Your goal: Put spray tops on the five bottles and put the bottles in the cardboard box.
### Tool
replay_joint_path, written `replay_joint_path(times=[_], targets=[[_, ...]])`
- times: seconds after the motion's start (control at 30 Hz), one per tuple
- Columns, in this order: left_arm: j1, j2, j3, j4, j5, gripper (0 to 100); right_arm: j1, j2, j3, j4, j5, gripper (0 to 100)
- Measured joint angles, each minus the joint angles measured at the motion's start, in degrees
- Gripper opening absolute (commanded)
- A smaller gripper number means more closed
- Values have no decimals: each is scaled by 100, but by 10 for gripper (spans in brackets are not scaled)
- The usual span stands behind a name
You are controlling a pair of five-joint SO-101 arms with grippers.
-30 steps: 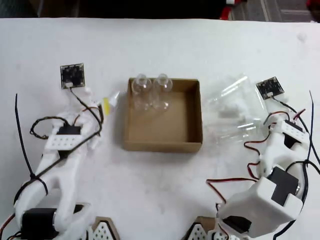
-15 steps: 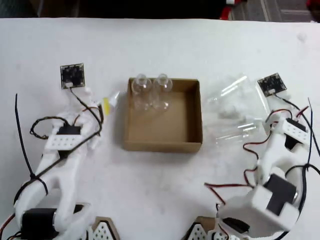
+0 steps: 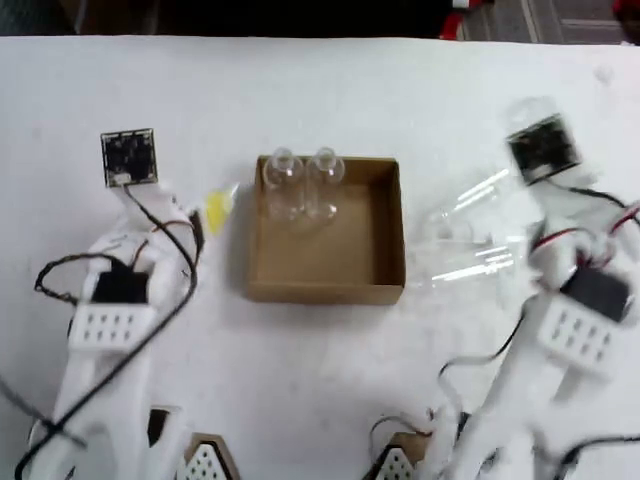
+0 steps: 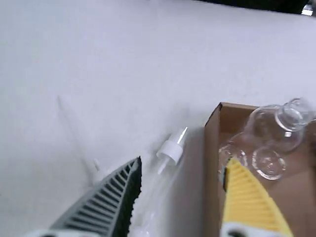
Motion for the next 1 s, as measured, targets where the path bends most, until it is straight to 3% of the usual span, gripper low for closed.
replay_joint_path(times=[0.27, 0.4, 0.7, 1.0], targets=[[598, -2593, 0, 1591, 290, 290, -2382, -2497, 97, 1969, -105, 19], [958, -3648, 0, 2084, 290, 291, -3341, -2532, 431, 2400, -554, 19], [1662, -4360, 0, 2418, 264, 291, -4484, -2321, 1248, 2365, -738, 19], [2004, -4422, 396, 2119, -53, 291, -4914, -2347, 1398, 2092, -1240, 19]])
